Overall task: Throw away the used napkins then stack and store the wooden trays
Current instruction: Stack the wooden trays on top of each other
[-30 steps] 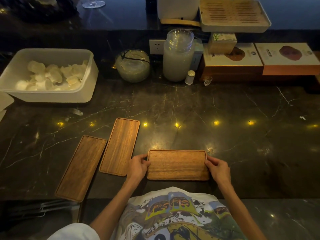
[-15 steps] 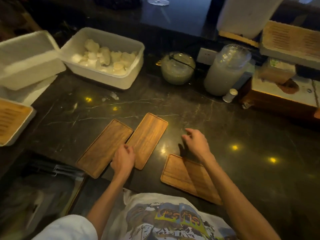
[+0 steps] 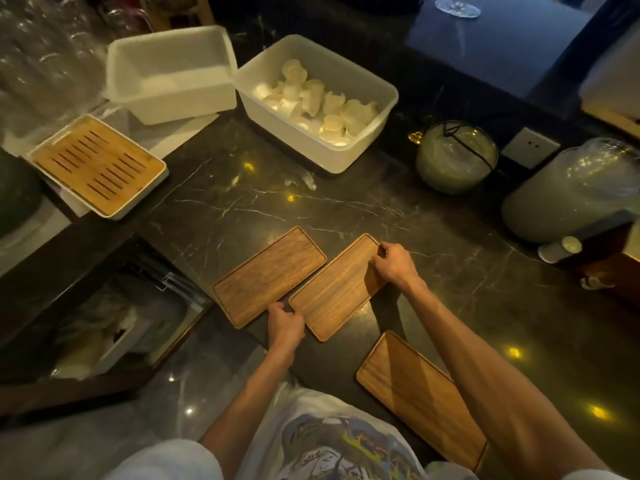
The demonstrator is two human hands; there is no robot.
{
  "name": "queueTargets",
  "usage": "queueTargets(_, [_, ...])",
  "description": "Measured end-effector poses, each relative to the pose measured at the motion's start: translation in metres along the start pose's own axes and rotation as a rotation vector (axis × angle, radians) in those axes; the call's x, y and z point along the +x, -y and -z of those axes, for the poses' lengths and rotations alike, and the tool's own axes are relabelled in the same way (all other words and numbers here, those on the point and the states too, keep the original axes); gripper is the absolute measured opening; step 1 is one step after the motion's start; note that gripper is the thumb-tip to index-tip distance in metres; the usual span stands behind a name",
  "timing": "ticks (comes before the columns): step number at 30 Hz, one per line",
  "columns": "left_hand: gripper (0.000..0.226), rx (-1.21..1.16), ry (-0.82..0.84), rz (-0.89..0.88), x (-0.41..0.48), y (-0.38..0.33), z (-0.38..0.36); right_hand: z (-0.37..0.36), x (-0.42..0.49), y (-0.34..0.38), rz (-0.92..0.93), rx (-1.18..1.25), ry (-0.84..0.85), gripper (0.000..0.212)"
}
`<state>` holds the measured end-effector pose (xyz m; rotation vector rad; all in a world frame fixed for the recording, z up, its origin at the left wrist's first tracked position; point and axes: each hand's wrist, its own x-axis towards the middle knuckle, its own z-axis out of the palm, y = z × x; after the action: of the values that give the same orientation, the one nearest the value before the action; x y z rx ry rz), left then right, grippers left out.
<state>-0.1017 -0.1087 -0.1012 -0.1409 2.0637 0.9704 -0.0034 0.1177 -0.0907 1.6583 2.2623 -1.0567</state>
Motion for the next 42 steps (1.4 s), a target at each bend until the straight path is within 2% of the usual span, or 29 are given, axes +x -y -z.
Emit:
queueTargets(4, [0.043, -0.045, 0.009, -0.008, -0.002, 0.001, -0.008, 0.004, -0.004, -0.011, -0.096, 0.167, 0.029, 0.036])
queueTargets(9, [0.040, -0.072, -0.018, -0.115, -0.011, -0.005, -0.011, 0.028, -0.031, -0.054, -0.112, 0.390, -0.167, 0.026])
queueTargets(13, [0.033, -0.080, 0.083, -0.289, -0.024, -0.024, -0.023, 0.055, -0.074, -0.099, -0.128, 0.598, -0.274, 0.019])
queueTargets(15, [0.030, -0.070, 0.146, -0.381, -0.031, -0.034, -0.033, 0.061, -0.102, -0.128, -0.174, 0.686, -0.312, 0.023])
queueTargets(18, [0.027, 0.015, 0.250, -0.468, -0.043, -0.038, -0.055, 0.052, -0.146, -0.173, -0.303, 0.753, -0.373, 0.031])
queueTargets(21, [0.029, 0.126, 0.347, -0.481, -0.057, -0.024, -0.078, 0.025, -0.190, -0.200, -0.479, 0.832, -0.395, 0.030])
queueTargets(24, [0.035, 0.267, 0.423, -0.492, -0.065, -0.004, -0.093, -0.003, -0.227, -0.217, -0.610, 0.862, -0.435, 0.028])
queueTargets(27, [0.037, 0.391, 0.429, -0.535, -0.068, 0.014, -0.101, -0.025, -0.255, -0.229, -0.660, 0.826, -0.404, 0.025])
queueTargets(42, [0.031, 0.578, 0.416, -0.564, -0.073, 0.030, -0.101, -0.049, -0.280, -0.243, -0.617, 0.682, -0.403, 0.028])
